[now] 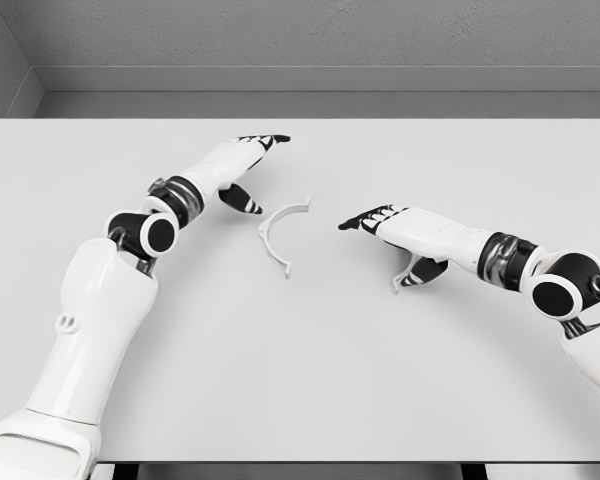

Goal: Assemble PVC drainage pipe clamps

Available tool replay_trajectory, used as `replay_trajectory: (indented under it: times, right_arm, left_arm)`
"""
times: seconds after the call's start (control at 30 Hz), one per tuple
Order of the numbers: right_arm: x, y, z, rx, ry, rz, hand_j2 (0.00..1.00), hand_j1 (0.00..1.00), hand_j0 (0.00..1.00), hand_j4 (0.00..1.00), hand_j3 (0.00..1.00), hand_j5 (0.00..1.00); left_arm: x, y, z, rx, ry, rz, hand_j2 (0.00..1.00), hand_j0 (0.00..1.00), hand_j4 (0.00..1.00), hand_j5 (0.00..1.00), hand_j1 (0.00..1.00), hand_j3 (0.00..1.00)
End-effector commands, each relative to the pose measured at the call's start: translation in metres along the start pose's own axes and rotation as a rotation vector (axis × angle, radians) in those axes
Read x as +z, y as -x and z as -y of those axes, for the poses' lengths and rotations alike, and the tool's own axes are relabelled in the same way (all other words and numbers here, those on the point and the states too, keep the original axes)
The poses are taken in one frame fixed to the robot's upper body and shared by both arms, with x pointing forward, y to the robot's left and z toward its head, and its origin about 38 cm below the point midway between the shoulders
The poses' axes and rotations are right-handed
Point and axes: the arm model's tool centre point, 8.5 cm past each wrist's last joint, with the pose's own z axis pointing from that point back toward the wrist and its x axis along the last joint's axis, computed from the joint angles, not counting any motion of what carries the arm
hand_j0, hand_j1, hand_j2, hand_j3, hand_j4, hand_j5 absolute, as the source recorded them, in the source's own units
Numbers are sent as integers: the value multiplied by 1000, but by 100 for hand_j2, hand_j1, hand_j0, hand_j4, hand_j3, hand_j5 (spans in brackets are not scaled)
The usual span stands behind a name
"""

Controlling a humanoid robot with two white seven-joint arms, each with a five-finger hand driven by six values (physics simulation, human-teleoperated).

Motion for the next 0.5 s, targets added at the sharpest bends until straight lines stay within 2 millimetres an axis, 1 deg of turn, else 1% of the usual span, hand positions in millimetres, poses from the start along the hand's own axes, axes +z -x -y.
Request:
replay_trajectory:
  times: [0.0,0.2,0.33,0.47]
  right_arm:
    - [0,0,0,-5,2,0,100,100,100,100,100,100]
    - [-1,0,0,-6,2,-2,100,100,100,100,100,100]
    - [-5,-4,0,-12,9,10,100,100,100,100,100,100]
    - [-5,-4,0,-13,10,11,100,100,100,100,100,100]
  left_arm:
    - [-1,-3,2,3,1,7,100,100,100,100,100,100]
    - [-2,-7,4,-1,6,14,100,100,100,100,100,100]
    - [-4,-12,7,-2,13,23,100,100,100,100,100,100]
    - [-4,-11,9,1,16,21,100,100,100,100,100,100]
